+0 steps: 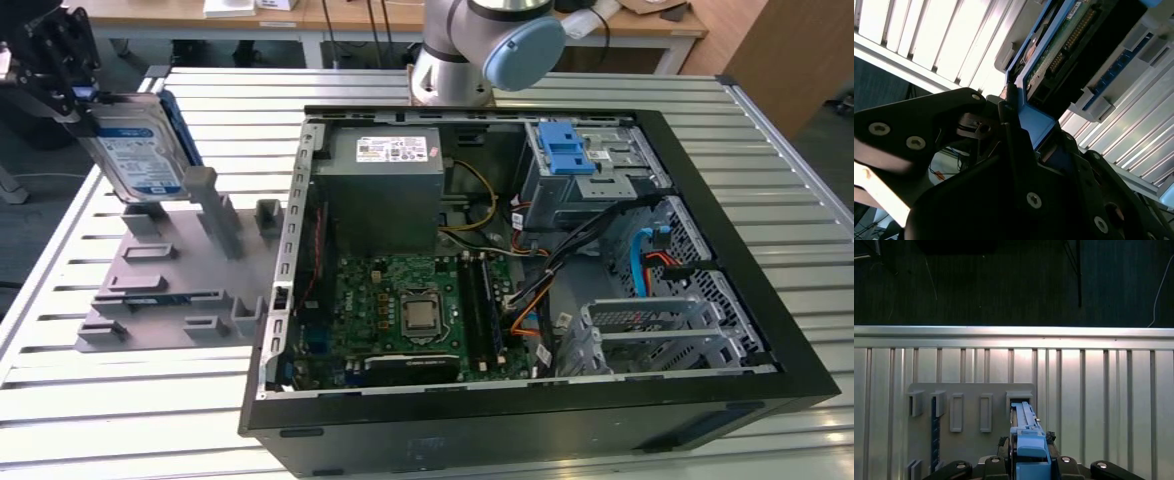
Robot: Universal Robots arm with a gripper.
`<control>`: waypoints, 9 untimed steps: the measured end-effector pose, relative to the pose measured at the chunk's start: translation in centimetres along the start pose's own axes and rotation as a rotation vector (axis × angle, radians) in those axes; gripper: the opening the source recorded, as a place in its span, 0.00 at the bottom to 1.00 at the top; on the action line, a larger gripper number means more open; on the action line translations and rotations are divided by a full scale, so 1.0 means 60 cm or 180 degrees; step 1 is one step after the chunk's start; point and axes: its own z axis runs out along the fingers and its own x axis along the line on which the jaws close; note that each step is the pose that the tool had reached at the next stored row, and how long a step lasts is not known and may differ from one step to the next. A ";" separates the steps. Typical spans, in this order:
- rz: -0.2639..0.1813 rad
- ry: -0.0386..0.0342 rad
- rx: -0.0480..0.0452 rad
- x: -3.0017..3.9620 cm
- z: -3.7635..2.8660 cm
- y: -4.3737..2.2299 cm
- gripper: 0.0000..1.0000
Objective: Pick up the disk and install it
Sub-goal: 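Pick up the disk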
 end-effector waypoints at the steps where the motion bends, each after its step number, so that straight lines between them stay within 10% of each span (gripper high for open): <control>1: 0.0000 0.0000 0.0000 0.000 -0.001 0.000 0.36; 9: 0.0000 0.0000 0.0001 0.000 -0.011 0.000 0.36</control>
